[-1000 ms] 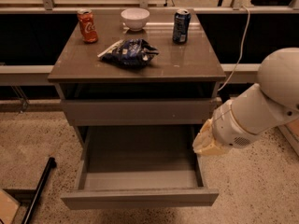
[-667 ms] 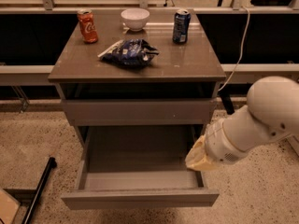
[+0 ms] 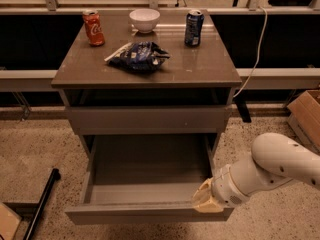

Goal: Close middle drawer

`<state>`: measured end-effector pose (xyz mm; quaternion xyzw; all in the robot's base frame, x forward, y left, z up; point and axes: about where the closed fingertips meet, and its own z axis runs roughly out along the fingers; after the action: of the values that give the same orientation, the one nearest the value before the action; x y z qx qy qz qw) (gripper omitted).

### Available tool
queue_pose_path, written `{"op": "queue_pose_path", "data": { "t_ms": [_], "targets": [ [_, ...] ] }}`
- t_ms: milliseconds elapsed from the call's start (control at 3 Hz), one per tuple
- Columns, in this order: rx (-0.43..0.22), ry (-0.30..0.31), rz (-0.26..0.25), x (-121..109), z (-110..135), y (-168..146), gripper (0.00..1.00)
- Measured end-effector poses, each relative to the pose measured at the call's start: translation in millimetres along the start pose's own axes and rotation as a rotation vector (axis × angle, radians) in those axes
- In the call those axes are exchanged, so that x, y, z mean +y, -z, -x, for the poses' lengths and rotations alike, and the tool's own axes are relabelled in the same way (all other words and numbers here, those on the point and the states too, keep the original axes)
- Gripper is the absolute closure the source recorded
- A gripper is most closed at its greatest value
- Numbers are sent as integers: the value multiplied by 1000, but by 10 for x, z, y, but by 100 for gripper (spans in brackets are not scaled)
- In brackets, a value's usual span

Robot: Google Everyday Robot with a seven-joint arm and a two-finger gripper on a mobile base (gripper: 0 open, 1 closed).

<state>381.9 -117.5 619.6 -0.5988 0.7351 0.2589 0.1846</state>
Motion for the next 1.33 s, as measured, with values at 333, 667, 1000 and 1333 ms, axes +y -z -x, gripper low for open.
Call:
{"op": "queue_pose_path", "data": {
  "t_ms": [333,667,1000,1333],
  "targets": [
    [0,-1,2,1,-4,-9,100],
    [16,-31,33,-24,-177,-203,100],
    [33,-69,28,-108,-454,-447,100],
    [24,-102,31,-220,-796,-671,100]
  ]
}}
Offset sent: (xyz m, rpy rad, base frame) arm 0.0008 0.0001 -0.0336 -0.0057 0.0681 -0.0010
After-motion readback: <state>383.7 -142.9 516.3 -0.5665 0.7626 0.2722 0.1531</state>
